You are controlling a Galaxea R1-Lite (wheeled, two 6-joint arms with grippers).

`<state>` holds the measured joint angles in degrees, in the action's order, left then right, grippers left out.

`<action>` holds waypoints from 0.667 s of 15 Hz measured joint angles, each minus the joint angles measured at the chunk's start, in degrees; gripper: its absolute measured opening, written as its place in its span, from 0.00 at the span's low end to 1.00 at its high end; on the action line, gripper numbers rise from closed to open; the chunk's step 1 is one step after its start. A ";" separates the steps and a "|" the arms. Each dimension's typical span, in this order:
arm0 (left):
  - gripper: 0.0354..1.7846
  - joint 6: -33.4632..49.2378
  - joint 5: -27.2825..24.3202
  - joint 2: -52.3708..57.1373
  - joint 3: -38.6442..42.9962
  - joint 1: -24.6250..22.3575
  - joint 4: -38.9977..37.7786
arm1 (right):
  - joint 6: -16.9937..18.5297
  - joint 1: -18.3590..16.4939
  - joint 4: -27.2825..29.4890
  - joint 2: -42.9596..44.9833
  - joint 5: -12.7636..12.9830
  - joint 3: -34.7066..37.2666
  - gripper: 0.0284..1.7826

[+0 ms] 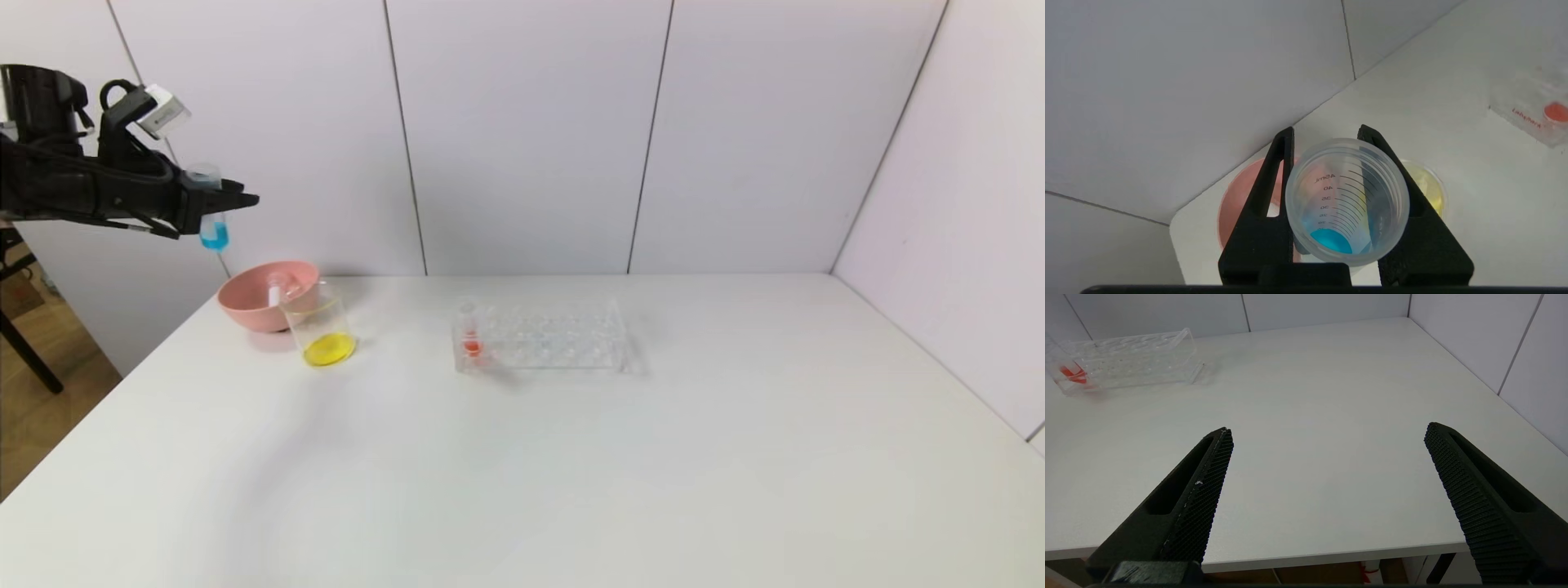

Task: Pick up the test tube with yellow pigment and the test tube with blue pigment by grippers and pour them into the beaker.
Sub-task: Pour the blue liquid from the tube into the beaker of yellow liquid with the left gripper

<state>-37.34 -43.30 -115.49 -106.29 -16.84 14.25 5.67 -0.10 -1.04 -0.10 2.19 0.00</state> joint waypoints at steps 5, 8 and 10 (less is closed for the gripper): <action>0.29 -24.32 0.94 -5.25 -9.25 -0.63 23.59 | 0.00 0.00 0.00 0.00 -0.02 0.00 0.96; 0.29 -30.46 1.55 -7.06 -9.50 -0.63 23.78 | 0.02 0.00 0.00 0.00 0.00 0.00 0.96; 0.29 -34.74 1.90 -8.05 -9.56 -0.63 23.75 | 0.00 0.00 0.00 0.00 0.00 0.00 0.96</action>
<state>-72.08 -41.40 -123.54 -115.85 -17.47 38.00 5.67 -0.10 -1.04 -0.10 2.19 0.00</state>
